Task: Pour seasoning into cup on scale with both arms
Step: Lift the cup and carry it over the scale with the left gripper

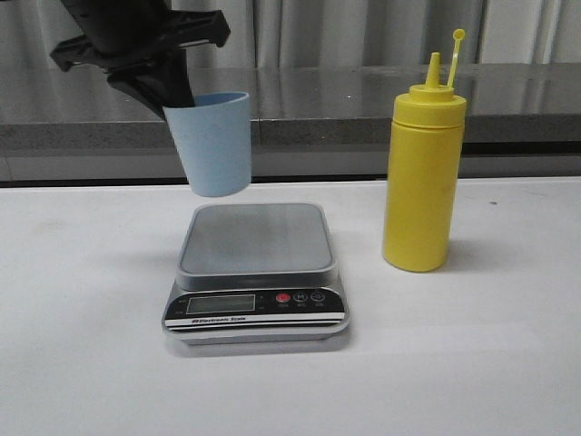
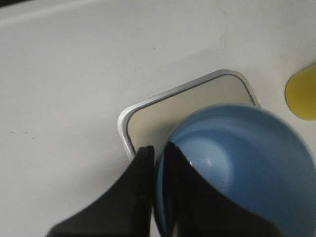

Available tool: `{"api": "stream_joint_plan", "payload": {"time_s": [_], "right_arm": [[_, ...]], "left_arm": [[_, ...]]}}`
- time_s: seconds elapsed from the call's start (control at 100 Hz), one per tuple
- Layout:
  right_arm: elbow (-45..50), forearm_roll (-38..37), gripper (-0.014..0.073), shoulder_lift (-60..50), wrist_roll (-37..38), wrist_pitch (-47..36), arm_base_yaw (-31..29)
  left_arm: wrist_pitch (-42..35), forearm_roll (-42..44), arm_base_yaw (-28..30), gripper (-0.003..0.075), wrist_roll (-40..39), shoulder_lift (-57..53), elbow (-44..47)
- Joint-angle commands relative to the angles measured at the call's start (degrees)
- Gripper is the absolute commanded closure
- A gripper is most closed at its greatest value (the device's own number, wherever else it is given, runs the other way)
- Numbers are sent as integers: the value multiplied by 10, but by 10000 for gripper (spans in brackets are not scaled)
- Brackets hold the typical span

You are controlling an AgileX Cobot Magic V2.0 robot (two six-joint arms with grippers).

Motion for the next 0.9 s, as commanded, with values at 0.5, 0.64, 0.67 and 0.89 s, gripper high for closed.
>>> {"api": "stream_joint_plan", "payload": {"time_s": [0.5,0.64,0.67,0.89], "right_arm": [[-12,0,661,-11,-3,-47,-4],[-12,0,661,-11,-3,-47,-4],[-12,0,661,-11,-3,-47,-4],[-12,0,661,-11,-3,-47,-4]], "left_arm": [[-48,-3,-38,740,9,28,-21],[-49,-3,-40,740,9,28,-21],[-49,-3,-40,740,9,28,-21],[-47,-3,-40,739,10,28,-21]]}}
